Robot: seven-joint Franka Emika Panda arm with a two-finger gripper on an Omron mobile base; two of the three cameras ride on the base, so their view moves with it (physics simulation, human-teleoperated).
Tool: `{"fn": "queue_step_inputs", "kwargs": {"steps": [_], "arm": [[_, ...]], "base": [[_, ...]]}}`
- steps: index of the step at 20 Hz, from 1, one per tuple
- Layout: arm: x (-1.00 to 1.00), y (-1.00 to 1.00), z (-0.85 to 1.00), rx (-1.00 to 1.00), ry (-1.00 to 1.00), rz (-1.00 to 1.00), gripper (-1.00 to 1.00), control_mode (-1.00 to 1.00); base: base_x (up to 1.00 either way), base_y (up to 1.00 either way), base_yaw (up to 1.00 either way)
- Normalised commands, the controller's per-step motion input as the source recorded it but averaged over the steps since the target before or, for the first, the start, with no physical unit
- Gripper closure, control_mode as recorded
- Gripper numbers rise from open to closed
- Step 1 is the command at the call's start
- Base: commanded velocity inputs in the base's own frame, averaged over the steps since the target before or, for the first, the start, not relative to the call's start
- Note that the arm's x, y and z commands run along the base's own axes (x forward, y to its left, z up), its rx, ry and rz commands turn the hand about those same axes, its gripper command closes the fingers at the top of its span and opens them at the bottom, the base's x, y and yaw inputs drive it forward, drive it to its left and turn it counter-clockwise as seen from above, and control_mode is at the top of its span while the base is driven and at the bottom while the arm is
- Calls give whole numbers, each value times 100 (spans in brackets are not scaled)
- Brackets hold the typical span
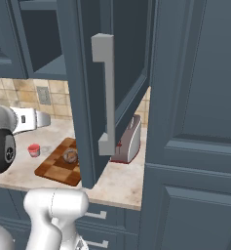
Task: Pick the bread, place it on the cutting board, pick the jam, place it on the counter, and close the cabinet.
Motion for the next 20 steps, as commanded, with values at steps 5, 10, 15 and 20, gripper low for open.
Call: {"fn": "queue_step_inputs", "kwargs": {"steps": [5,10,15,20], "arm": [[-26,-13,0,0,-4,3,-100,-100],[-28,-18,0,0,-11,1,-100,-100],[-26,-23,0,0,-16,0,-100,-100],[-21,-23,1,0,-14,1,-100,-100]], "base": [[0,0,0],[0,0,0],[0,0,0],[0,0,0]]}}
